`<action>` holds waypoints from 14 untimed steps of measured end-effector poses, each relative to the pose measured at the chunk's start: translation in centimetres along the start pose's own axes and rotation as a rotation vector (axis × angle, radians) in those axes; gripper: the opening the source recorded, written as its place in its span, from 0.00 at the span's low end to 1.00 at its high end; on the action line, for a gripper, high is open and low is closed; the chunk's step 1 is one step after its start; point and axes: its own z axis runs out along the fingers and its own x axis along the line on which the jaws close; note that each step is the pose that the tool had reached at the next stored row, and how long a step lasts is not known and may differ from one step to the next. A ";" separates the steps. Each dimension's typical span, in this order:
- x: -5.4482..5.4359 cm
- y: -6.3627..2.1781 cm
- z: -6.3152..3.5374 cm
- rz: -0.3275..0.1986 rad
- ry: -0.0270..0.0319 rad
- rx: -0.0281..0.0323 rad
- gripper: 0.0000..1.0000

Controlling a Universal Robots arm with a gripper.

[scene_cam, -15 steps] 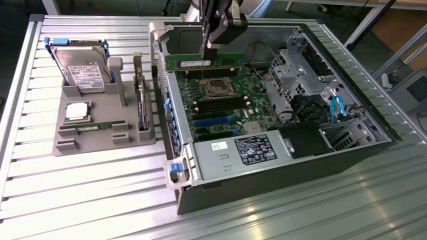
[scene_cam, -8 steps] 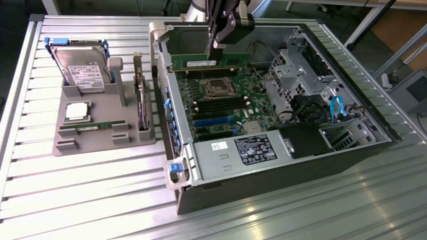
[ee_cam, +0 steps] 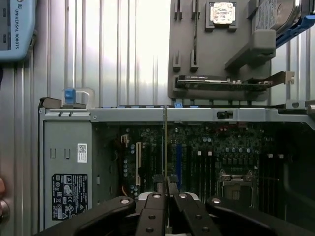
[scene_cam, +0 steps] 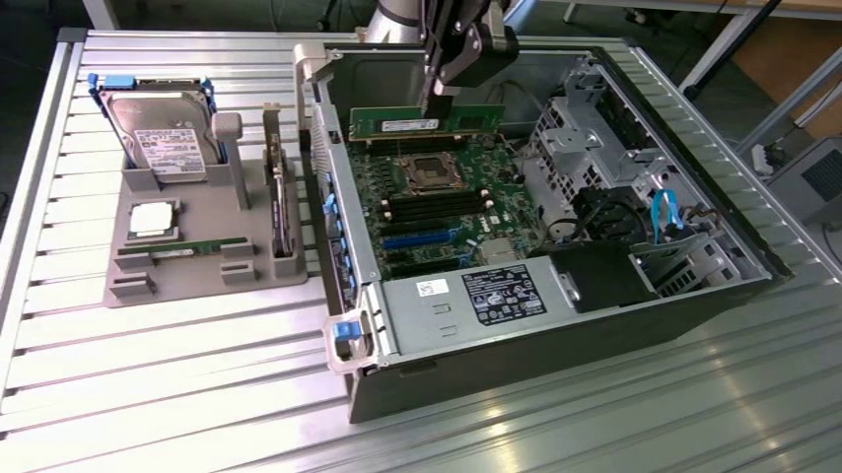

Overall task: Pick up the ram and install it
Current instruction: 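Pick up the ram and move it above insertion slot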

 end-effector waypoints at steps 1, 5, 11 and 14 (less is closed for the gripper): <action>0.0 -0.13 -0.01 0.000 0.0009 -0.0002 0.12; 0.0 -0.63 -0.05 0.000 0.0043 -0.0008 0.12; 0.0 -1.34 -0.10 0.000 0.0089 -0.0015 0.12; 0.0 -1.73 -0.12 0.001 0.0117 -0.0020 0.12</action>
